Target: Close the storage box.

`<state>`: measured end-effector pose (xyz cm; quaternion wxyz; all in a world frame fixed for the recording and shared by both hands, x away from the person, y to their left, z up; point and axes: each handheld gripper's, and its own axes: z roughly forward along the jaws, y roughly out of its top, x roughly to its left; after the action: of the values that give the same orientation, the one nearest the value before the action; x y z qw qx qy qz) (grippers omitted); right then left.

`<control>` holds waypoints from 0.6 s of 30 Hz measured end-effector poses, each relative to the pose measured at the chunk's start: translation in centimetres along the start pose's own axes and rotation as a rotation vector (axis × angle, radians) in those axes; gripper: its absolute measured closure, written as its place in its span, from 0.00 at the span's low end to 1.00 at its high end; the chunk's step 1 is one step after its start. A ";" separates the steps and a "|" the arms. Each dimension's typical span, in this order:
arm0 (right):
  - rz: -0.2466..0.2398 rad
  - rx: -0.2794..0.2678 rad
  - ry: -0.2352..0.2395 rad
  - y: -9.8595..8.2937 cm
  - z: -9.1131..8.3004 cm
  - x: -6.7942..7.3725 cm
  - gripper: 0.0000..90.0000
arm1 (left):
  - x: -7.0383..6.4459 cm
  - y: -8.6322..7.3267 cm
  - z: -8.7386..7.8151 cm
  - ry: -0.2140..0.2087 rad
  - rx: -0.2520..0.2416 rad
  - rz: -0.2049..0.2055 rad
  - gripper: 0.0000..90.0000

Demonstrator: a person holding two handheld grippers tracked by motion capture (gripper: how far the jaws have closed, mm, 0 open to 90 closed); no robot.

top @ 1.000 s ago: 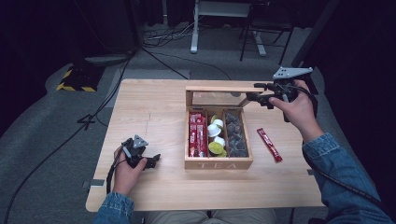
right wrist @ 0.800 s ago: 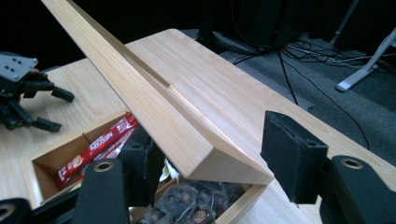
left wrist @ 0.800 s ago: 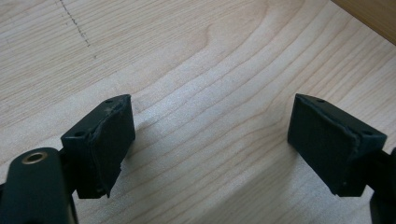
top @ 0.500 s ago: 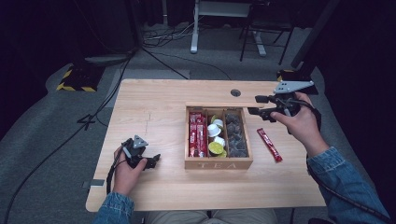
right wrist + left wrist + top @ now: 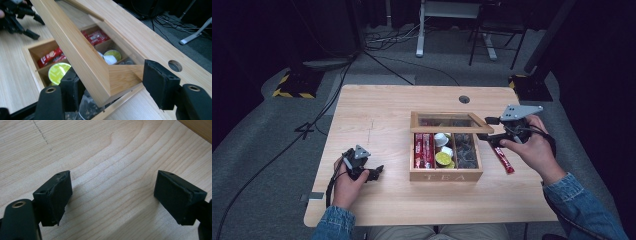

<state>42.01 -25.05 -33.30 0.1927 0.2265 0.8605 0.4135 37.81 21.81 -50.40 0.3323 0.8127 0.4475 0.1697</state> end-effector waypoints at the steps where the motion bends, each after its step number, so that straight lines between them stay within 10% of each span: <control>1: -0.009 0.005 -0.002 -0.2 0.1 0.2 0.38 | 0.0 0.0 0.0 0.000 0.000 0.000 0.17; 18: -0.060 0.077 -0.002 -2.9 0.8 2.3 0.33 | 0.0 0.0 0.0 -0.001 -0.001 -0.003 0.17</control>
<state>39.88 -24.86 -36.41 0.1971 0.2082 0.8821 0.3737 37.79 21.80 -50.41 0.3330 0.8121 0.4484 0.1691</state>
